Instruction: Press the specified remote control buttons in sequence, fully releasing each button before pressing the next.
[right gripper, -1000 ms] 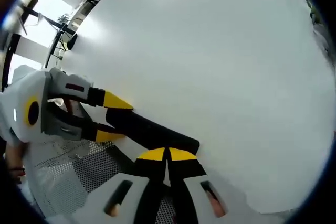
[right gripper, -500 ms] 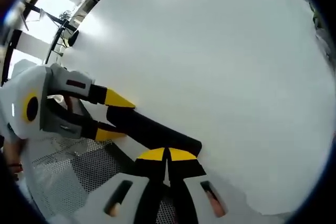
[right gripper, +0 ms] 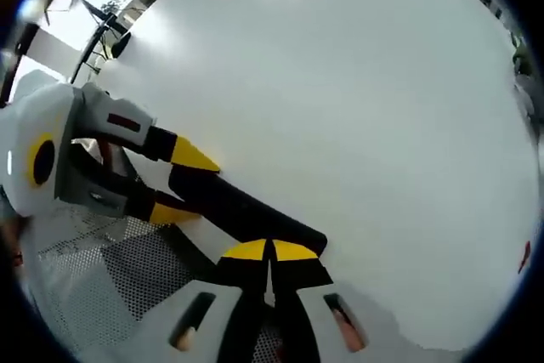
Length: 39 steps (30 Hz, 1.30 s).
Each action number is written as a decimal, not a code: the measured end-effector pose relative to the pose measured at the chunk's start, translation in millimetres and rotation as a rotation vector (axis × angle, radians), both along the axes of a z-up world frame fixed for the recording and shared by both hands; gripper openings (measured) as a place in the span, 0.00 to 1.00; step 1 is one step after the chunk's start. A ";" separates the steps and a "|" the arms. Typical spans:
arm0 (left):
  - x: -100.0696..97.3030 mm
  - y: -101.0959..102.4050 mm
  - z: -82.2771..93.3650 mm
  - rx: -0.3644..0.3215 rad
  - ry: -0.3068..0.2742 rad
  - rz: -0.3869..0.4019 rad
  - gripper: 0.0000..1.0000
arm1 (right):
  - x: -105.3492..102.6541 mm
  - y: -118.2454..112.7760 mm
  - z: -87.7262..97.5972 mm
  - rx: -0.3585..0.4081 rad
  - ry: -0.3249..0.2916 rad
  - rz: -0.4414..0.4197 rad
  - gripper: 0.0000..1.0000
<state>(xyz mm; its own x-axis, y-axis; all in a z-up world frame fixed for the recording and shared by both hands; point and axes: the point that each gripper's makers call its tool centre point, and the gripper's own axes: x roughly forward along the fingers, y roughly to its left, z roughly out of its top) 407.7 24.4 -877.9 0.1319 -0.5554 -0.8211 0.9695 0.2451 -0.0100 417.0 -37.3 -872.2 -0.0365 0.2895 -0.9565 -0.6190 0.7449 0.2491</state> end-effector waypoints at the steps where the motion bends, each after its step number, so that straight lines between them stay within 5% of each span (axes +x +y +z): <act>1: 0.1 0.0 -0.1 0.000 0.000 0.000 0.25 | 0.3 -1.0 0.0 0.000 0.000 0.001 0.00; 19: -0.4 -0.4 -0.3 0.007 -0.005 -0.012 0.25 | -3.1 -4.3 1.4 0.080 0.082 -0.119 0.00; 39: -2.2 -1.5 0.7 0.012 -0.007 -0.025 0.25 | 6.4 -5.4 3.0 0.061 0.008 -0.080 0.00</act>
<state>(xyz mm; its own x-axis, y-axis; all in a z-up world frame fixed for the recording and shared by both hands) 405.5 22.8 -877.1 0.1243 -0.5491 -0.8265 0.9753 0.2210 -0.0001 423.4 -42.7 -869.3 -0.0179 0.3500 -0.9366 -0.5558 0.7752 0.3003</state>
